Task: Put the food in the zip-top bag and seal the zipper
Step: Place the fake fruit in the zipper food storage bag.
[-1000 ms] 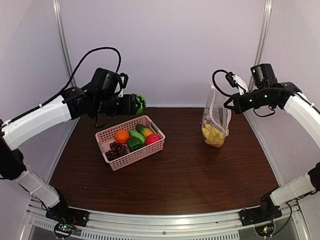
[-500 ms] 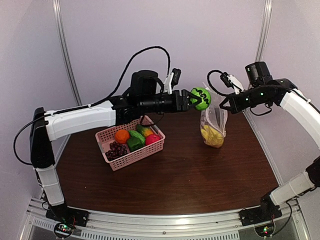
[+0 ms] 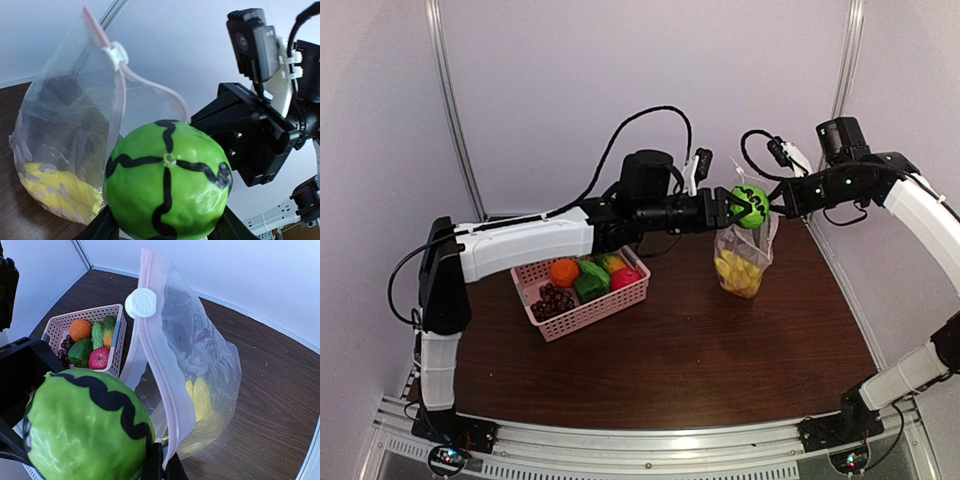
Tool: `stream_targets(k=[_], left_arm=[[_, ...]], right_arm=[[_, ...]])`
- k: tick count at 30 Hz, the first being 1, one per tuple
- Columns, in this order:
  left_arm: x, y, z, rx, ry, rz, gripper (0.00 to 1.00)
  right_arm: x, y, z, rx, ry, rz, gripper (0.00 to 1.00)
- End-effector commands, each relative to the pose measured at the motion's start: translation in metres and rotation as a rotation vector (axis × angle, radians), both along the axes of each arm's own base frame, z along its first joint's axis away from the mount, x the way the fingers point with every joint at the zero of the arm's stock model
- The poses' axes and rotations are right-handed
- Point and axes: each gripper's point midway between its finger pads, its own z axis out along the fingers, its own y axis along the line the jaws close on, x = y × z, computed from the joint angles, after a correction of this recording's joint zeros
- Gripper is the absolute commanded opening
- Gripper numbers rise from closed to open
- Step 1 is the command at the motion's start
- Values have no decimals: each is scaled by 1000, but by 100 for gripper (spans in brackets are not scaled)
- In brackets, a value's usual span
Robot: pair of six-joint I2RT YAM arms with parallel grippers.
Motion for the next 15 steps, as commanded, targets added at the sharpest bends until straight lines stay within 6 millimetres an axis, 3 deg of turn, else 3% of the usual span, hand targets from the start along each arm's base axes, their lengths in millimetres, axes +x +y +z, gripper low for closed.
stream_targets(k=[1, 4, 6, 10, 15], left_arm=[[24, -2, -56, 141, 85, 126, 39], [35, 2, -78, 229, 122, 186, 39], [35, 1, -80, 231, 120, 179, 40], [26, -13, -53, 162, 55, 95, 49], [13, -19, -16, 105, -44, 21, 71]], right_arm=[[-20, 24, 35, 105, -45, 110, 0], [-23, 25, 33, 113, -36, 121, 0], [-23, 26, 32, 115, -34, 123, 0], [-22, 27, 30, 119, -28, 127, 0], [-20, 28, 34, 124, -35, 130, 0]])
